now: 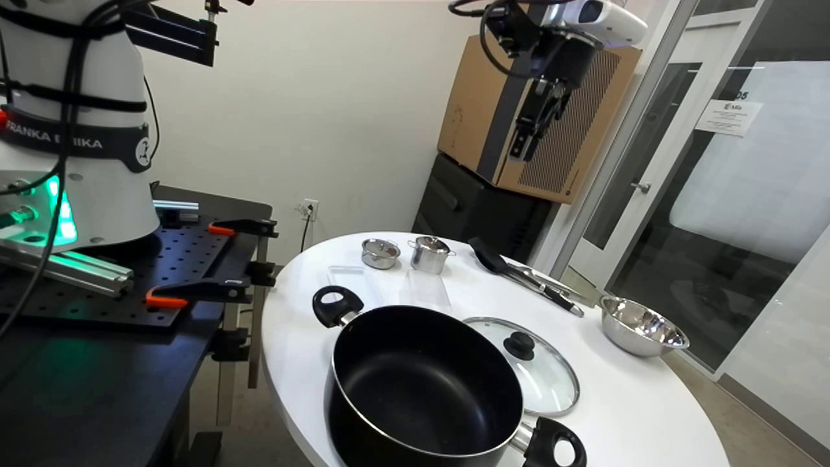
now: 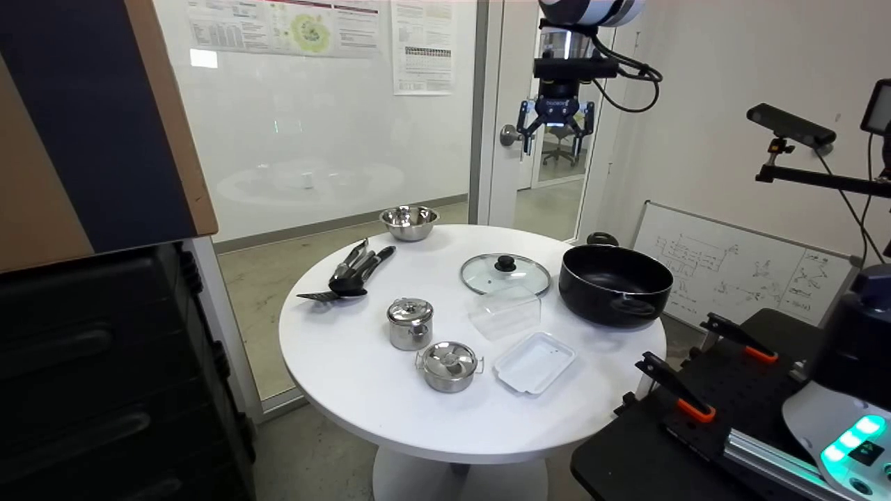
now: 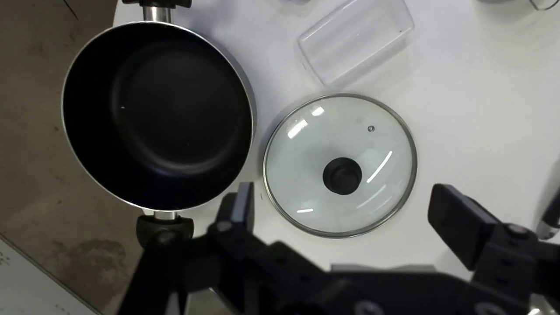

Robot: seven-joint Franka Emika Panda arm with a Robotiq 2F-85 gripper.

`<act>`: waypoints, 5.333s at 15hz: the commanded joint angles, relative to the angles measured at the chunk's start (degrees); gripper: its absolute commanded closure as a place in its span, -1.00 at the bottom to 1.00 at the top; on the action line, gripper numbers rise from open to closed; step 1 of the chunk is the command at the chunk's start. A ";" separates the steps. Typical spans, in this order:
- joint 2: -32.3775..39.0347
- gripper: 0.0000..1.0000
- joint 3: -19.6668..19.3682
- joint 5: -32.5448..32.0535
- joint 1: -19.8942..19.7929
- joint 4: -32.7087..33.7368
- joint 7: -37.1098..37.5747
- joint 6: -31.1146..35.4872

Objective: Put the glass lid on top of the black pot

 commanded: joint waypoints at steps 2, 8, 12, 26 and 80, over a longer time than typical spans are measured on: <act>7.57 -1.00 -2.85 -1.02 3.11 7.11 9.91 -2.57; 7.20 -1.00 -3.44 0.02 3.62 5.57 8.42 -0.72; 10.65 -1.00 -4.28 -0.40 3.78 7.06 9.59 4.95; 39.63 -1.00 -10.38 2.66 4.60 29.00 14.61 9.33; 57.31 -1.00 -12.21 -0.25 10.79 46.05 16.99 3.47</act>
